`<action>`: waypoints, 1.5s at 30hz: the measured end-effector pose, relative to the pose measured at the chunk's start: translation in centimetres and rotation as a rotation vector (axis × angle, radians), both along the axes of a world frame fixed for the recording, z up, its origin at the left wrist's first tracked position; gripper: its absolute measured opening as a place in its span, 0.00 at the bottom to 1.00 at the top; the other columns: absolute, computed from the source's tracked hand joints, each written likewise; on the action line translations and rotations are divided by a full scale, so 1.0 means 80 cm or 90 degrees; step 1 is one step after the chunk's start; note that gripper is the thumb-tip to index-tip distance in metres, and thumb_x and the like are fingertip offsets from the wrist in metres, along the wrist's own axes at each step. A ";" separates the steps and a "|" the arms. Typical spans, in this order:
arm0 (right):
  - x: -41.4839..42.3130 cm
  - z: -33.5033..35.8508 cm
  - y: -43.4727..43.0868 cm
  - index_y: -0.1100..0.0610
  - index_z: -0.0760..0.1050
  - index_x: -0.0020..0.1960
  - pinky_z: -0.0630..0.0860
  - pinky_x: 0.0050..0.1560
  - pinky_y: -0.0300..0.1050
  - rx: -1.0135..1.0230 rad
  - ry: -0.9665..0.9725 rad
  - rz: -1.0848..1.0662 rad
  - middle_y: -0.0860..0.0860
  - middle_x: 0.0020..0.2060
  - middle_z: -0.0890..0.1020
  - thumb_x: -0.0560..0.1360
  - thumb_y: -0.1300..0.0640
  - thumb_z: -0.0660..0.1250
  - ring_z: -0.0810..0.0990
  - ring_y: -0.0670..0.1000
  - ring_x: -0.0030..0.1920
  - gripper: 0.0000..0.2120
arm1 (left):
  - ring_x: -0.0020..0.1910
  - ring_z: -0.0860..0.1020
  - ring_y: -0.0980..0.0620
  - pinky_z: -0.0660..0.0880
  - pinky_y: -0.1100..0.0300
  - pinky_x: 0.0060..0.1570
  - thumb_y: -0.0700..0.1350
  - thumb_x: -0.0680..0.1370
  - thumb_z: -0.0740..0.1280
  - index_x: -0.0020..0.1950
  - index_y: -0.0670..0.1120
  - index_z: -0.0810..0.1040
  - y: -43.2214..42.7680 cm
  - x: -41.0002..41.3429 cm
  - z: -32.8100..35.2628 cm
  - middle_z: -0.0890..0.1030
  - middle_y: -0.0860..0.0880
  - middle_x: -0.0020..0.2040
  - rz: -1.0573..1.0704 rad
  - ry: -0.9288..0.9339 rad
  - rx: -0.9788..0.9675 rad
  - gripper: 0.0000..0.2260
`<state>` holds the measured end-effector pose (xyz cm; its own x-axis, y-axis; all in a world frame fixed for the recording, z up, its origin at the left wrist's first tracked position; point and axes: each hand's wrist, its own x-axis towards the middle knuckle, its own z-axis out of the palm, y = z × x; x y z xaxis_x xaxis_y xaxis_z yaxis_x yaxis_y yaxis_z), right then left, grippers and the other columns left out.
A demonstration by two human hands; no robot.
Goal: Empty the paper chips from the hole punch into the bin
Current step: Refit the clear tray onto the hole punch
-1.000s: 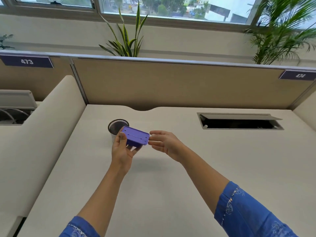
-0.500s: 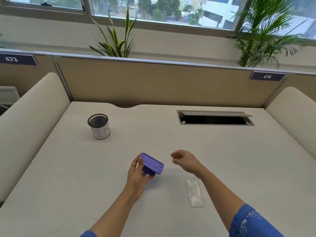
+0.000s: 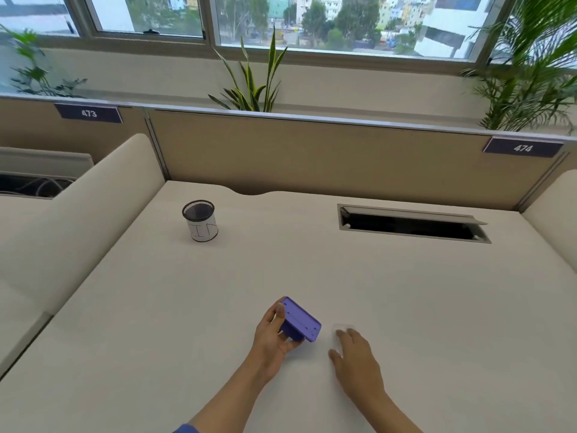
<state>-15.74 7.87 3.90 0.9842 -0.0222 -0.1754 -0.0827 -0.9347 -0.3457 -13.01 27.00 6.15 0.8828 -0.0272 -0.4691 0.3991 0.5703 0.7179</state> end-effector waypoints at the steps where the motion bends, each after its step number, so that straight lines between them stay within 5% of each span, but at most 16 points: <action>1: -0.001 -0.001 -0.002 0.51 0.60 0.75 0.70 0.65 0.44 -0.005 0.002 0.013 0.49 0.76 0.62 0.81 0.47 0.56 0.60 0.50 0.75 0.24 | 0.55 0.82 0.40 0.81 0.44 0.47 0.55 0.72 0.69 0.62 0.48 0.78 -0.003 -0.004 0.000 0.82 0.40 0.59 0.006 0.002 0.003 0.21; 6: -0.001 0.002 -0.016 0.53 0.63 0.72 0.73 0.58 0.42 -0.017 -0.028 0.073 0.50 0.71 0.68 0.81 0.50 0.56 0.70 0.52 0.66 0.21 | 0.51 0.84 0.42 0.81 0.45 0.46 0.54 0.72 0.69 0.62 0.46 0.78 -0.022 -0.021 -0.005 0.84 0.41 0.55 0.047 0.005 0.004 0.22; 11: -0.019 0.001 -0.021 0.60 0.67 0.70 0.75 0.58 0.46 -0.085 -0.050 0.132 0.56 0.71 0.68 0.77 0.61 0.59 0.68 0.56 0.71 0.21 | 0.51 0.84 0.42 0.81 0.45 0.45 0.55 0.72 0.68 0.63 0.46 0.77 -0.039 -0.035 -0.007 0.82 0.41 0.57 0.081 0.011 -0.001 0.23; 15: -0.035 0.007 -0.031 0.63 0.84 0.51 0.83 0.33 0.46 -0.210 -0.096 0.196 0.62 0.47 0.85 0.52 0.65 0.80 0.86 0.60 0.42 0.27 | 0.51 0.84 0.42 0.82 0.44 0.44 0.59 0.70 0.68 0.62 0.45 0.78 -0.045 -0.040 0.000 0.82 0.40 0.57 0.091 0.030 -0.022 0.25; 18: -0.034 0.012 -0.036 0.64 0.78 0.62 0.82 0.41 0.48 -0.239 -0.090 0.235 0.63 0.56 0.82 0.64 0.67 0.73 0.84 0.61 0.49 0.26 | 0.50 0.84 0.42 0.82 0.46 0.43 0.61 0.70 0.68 0.60 0.46 0.79 -0.045 -0.041 0.011 0.83 0.39 0.57 0.069 0.044 -0.012 0.25; 20: -0.025 0.009 -0.040 0.64 0.60 0.75 0.77 0.53 0.51 -0.175 -0.082 0.232 0.63 0.69 0.70 0.75 0.70 0.57 0.77 0.62 0.61 0.28 | 0.52 0.83 0.41 0.82 0.47 0.45 0.62 0.70 0.67 0.60 0.46 0.79 -0.045 -0.039 0.019 0.82 0.40 0.58 0.052 0.046 0.002 0.25; 22: -0.012 0.026 -0.044 0.58 0.55 0.78 0.72 0.59 0.48 -0.019 -0.007 0.148 0.58 0.72 0.68 0.78 0.67 0.50 0.74 0.58 0.65 0.28 | 0.56 0.81 0.39 0.80 0.45 0.50 0.61 0.71 0.66 0.61 0.46 0.78 -0.045 -0.036 0.030 0.81 0.39 0.60 0.035 0.043 0.002 0.25; 27: 0.022 0.080 -0.074 0.59 0.77 0.64 0.76 0.51 0.44 0.355 0.006 -0.158 0.55 0.58 0.82 0.80 0.62 0.56 0.80 0.53 0.51 0.16 | 0.55 0.80 0.39 0.77 0.41 0.55 0.58 0.77 0.63 0.63 0.50 0.79 -0.046 -0.032 0.066 0.79 0.39 0.62 -0.051 -0.016 0.020 0.19; 30: 0.027 0.106 -0.080 0.59 0.81 0.57 0.79 0.47 0.47 0.530 -0.016 -0.261 0.52 0.51 0.84 0.80 0.61 0.60 0.80 0.50 0.48 0.13 | 0.53 0.81 0.40 0.79 0.43 0.51 0.59 0.75 0.64 0.63 0.52 0.80 -0.048 -0.032 0.082 0.80 0.40 0.60 -0.074 -0.036 0.032 0.20; 33: 0.026 0.137 -0.071 0.55 0.83 0.51 0.75 0.41 0.39 0.693 -0.037 -0.301 0.49 0.45 0.85 0.79 0.57 0.65 0.79 0.47 0.40 0.07 | 0.53 0.82 0.41 0.80 0.44 0.51 0.60 0.73 0.65 0.62 0.53 0.81 -0.050 -0.030 0.092 0.81 0.42 0.59 -0.084 -0.072 0.056 0.21; 40: 0.014 0.199 -0.046 0.62 0.81 0.52 0.78 0.42 0.46 0.833 0.030 -0.240 0.54 0.43 0.82 0.77 0.56 0.69 0.78 0.53 0.43 0.09 | 0.51 0.84 0.43 0.81 0.48 0.44 0.52 0.81 0.58 0.60 0.56 0.81 -0.058 -0.019 0.100 0.85 0.48 0.56 -0.075 -0.118 0.108 0.14; 45: 0.008 0.216 -0.040 0.59 0.83 0.49 0.80 0.41 0.42 0.805 0.038 -0.224 0.56 0.45 0.85 0.76 0.56 0.71 0.81 0.53 0.44 0.07 | 0.49 0.84 0.44 0.81 0.48 0.41 0.57 0.74 0.62 0.57 0.57 0.83 -0.064 -0.009 0.119 0.85 0.51 0.53 -0.055 -0.150 0.091 0.16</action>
<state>-15.08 4.67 21.16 0.9498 -0.0637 -0.3062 -0.2987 0.1052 -0.9485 -13.71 21.85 15.66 0.9652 -0.0549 -0.2559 0.2543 0.4274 0.8675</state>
